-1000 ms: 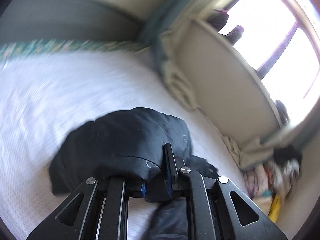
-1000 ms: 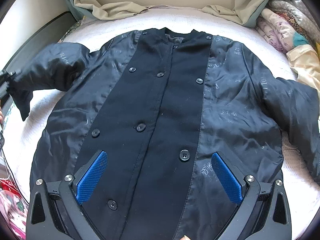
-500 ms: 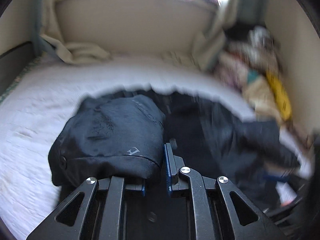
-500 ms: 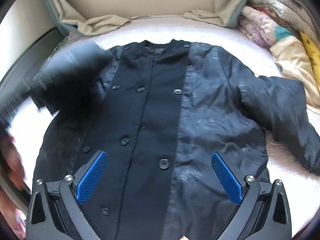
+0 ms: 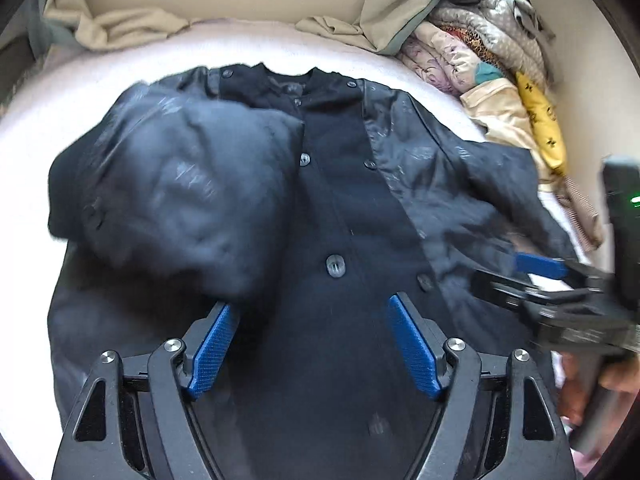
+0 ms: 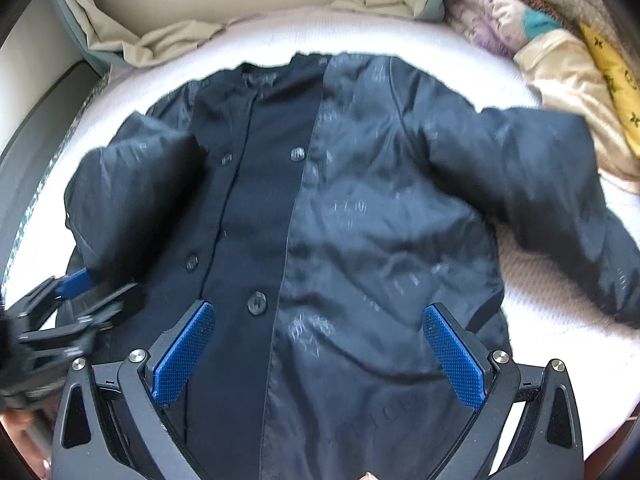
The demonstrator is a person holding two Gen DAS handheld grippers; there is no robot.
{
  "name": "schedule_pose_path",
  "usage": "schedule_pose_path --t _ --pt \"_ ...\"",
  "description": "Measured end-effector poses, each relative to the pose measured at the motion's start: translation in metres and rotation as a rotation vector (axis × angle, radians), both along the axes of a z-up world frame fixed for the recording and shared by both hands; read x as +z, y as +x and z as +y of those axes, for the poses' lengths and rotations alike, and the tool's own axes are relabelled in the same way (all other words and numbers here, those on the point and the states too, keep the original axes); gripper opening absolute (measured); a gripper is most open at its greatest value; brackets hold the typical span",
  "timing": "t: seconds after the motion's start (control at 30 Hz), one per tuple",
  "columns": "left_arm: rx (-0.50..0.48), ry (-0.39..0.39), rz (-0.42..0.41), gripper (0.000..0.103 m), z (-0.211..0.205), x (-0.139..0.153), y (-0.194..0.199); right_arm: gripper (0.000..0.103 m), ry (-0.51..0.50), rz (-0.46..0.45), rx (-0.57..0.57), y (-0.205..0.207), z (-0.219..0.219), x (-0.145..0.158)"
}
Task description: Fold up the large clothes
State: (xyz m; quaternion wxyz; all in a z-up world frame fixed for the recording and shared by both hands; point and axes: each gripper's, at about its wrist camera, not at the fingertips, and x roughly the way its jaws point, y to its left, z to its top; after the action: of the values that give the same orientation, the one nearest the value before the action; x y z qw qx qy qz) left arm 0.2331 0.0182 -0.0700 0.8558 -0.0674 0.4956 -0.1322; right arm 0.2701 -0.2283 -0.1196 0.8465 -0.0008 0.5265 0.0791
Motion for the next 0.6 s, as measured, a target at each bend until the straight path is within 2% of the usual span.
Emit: schedule_pose_path --t 0.1,0.23,0.3,0.37,0.53,0.6 --pt "0.048 0.002 0.025 0.08 0.023 0.007 -0.009 0.103 -0.02 0.014 0.015 -0.002 0.002 -0.006" --pt "0.194 0.114 0.057 0.08 0.065 0.004 -0.014 0.103 -0.039 0.017 0.017 -0.002 0.001 -0.008" --pt "0.281 0.142 0.087 0.08 0.09 0.0 -0.018 0.103 -0.046 0.018 0.013 -0.002 -0.001 -0.008" --pt "0.325 0.156 0.109 0.08 0.105 -0.003 -0.021 0.103 -0.054 0.02 0.008 -0.001 -0.003 -0.009" --pt "0.329 0.24 0.206 0.079 0.116 -0.02 -0.025 0.103 -0.069 0.032 0.001 0.0 -0.005 -0.012" --pt "0.29 0.218 0.251 0.07 0.114 -0.032 -0.025 0.103 -0.081 0.04 0.002 0.0 -0.004 -0.016"
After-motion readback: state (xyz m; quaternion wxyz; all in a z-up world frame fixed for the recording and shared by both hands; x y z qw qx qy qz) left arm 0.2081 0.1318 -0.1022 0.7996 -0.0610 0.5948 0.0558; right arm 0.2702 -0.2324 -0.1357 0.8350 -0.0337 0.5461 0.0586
